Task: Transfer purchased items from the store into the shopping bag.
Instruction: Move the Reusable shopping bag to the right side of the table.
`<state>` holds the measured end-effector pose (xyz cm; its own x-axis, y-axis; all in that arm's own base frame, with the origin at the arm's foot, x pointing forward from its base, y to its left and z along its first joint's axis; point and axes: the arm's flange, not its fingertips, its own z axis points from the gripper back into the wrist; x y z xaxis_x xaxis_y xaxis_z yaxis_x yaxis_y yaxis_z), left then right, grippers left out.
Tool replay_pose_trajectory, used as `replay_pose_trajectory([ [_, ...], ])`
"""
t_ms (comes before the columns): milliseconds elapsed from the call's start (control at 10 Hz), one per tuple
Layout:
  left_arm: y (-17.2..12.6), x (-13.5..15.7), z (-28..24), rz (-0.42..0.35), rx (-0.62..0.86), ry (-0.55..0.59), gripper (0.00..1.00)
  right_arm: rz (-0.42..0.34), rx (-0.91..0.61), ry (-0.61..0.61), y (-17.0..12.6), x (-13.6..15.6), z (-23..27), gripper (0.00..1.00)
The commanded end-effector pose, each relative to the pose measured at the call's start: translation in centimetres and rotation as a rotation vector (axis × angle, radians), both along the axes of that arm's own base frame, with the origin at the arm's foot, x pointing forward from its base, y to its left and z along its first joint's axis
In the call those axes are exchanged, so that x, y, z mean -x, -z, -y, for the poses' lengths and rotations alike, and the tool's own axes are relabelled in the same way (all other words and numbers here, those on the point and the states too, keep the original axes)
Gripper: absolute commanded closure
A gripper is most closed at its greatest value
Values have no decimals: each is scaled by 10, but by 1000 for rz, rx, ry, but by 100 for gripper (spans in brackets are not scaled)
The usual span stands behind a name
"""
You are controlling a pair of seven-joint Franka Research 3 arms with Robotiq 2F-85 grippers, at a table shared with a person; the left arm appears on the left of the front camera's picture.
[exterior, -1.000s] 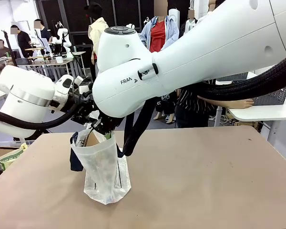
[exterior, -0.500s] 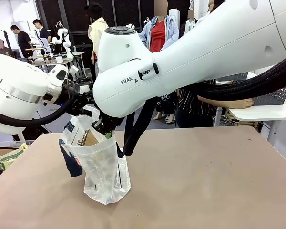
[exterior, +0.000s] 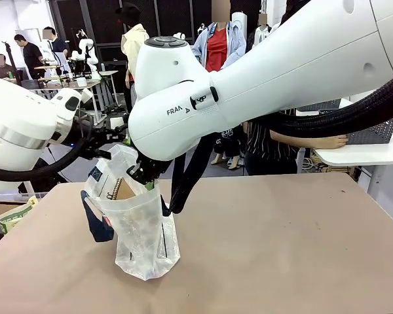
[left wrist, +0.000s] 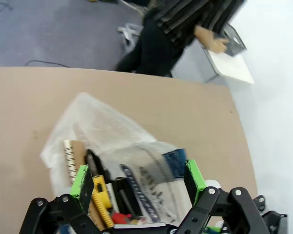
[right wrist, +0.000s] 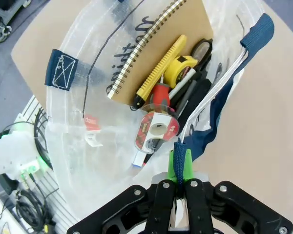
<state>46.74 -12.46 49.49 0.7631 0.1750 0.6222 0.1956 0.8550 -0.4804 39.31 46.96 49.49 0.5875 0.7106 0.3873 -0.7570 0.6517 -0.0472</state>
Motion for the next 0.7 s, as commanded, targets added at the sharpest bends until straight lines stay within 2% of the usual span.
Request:
replay_pose_trajectory([
  [0, -8, 9, -10, -40, -8, -90, 4, 16, 30, 22, 3, -1, -3, 100],
  [200, 1, 1, -21, -78, -19, -139, 4, 16, 34, 26, 3, -1, -2, 100],
  [500, 5, -1, -29, -80, -19, -150, 4, 15, 34, 24, 4, -2, -3, 100],
  [600, 3, 2, -29, -19, -17, -144, 4, 14, 34, 25, 5, -2, -3, 100],
])
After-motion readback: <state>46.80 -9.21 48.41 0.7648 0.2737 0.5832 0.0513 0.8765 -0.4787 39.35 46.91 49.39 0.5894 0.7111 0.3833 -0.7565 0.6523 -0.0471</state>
